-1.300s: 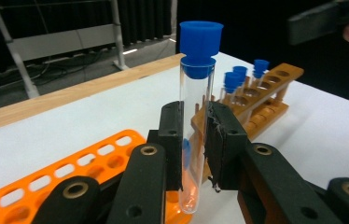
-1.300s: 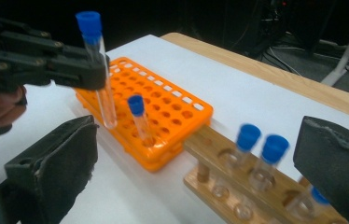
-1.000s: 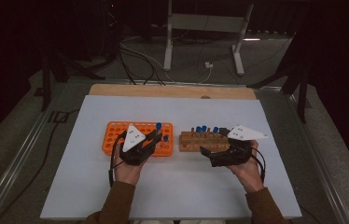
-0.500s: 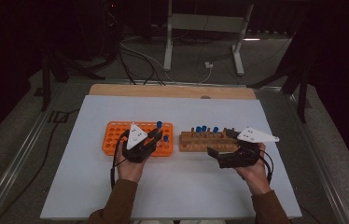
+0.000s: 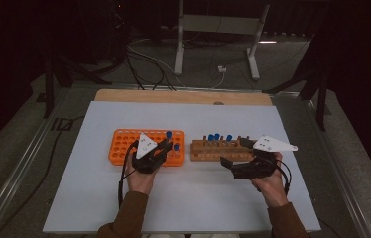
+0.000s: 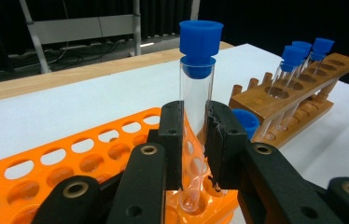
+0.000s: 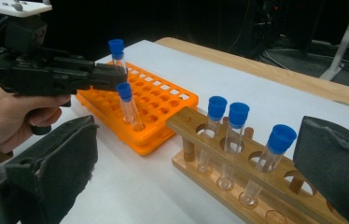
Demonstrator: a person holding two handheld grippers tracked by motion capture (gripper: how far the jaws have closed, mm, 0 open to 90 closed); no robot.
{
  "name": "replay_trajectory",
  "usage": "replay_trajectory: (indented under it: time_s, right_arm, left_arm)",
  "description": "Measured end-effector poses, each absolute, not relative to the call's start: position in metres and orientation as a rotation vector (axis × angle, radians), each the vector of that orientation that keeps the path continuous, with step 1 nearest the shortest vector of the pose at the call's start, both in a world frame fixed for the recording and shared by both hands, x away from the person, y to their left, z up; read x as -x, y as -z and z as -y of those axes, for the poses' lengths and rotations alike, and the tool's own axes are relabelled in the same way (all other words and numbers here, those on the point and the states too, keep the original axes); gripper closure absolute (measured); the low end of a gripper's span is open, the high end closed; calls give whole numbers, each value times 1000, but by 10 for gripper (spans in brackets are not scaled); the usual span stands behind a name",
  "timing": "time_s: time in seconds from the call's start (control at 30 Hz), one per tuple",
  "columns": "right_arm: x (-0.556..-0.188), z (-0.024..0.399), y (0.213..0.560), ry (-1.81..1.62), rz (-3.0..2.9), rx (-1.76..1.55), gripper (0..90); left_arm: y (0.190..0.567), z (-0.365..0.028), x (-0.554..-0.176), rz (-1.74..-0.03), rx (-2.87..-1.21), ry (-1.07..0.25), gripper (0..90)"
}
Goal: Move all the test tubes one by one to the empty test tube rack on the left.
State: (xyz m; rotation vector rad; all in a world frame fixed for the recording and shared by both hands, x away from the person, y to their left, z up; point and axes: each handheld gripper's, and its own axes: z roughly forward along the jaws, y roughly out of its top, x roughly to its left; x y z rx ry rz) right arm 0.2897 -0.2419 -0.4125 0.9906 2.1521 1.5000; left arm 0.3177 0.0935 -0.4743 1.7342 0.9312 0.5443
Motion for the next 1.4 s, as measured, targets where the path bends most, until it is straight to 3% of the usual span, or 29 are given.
replay_trajectory:
  time_s: [1.4]
  right_arm:
    - [-292, 242, 419, -1484, -2182, -999, 1]
  left_arm:
    - [500, -88, -315, -947, -1882, -542, 785]
